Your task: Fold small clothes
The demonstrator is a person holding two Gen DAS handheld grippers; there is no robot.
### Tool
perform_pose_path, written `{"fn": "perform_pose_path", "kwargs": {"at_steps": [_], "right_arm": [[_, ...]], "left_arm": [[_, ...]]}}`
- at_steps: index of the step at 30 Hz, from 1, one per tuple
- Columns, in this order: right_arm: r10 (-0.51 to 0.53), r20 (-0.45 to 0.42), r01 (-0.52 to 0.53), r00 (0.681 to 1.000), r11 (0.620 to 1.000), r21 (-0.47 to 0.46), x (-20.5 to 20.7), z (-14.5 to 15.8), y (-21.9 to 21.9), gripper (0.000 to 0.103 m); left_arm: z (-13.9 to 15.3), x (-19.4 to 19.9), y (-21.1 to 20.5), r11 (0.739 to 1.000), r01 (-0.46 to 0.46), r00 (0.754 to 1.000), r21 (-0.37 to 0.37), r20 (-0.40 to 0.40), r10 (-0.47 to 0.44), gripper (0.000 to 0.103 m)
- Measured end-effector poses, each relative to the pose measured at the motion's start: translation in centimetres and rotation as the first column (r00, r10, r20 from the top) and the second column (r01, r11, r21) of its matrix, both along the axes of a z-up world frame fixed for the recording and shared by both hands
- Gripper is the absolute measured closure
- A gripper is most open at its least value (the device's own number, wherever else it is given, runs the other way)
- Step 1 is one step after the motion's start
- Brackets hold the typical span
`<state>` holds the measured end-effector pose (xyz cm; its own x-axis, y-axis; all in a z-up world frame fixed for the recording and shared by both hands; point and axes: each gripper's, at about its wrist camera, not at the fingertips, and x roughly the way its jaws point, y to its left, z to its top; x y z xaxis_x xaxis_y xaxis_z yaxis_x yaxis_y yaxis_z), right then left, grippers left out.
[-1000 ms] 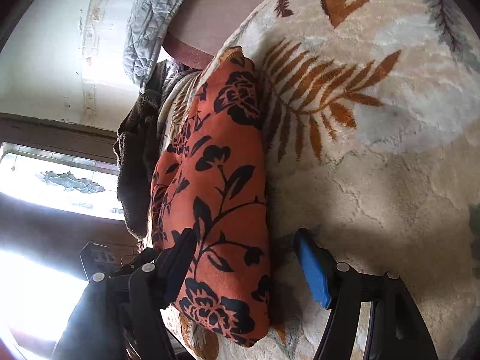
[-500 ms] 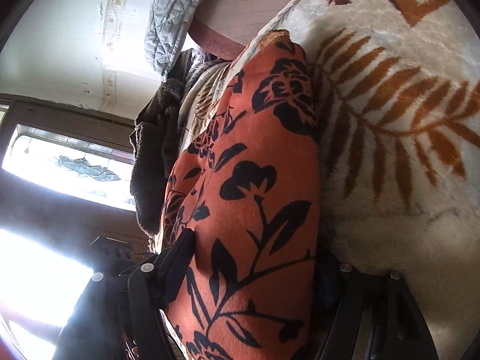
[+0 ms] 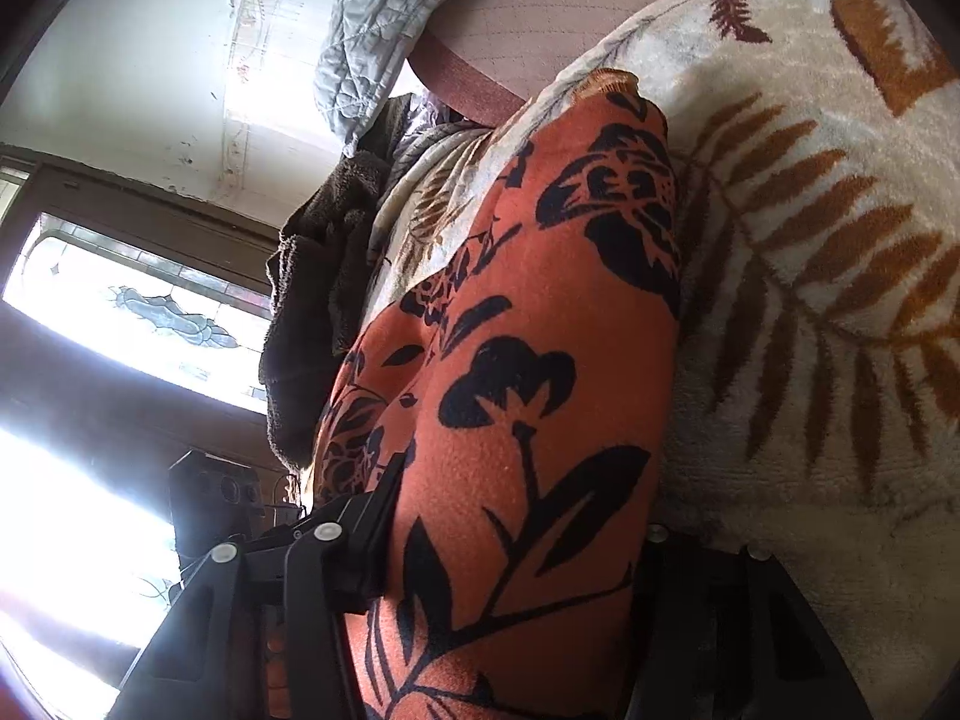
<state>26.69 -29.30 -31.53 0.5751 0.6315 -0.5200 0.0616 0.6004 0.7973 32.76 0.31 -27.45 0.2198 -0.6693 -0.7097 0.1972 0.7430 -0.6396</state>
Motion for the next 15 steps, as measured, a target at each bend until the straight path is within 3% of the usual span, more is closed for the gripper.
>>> {"fn": "perform_pose_path", "kwargs": {"at_steps": [4, 15], "right_arm": [[-0.002, 0.054, 0.004, 0.999, 0.999, -0.05, -0.8, 1.9, 0.0, 0.053], [0.012, 0.144, 0.004, 0.99, 0.994, -0.111, -5.7, 7.3, -5.0, 0.053]], "left_arm": [[1.5, -0.9, -0.5, 1.0, 0.016, 0.998, 0.015, 0.058, -0.017, 0.055], [5.8, -5.7, -6.0, 0.993, 0.117, 0.979, 0.001, 0.166, -0.115, 0.056]]}}
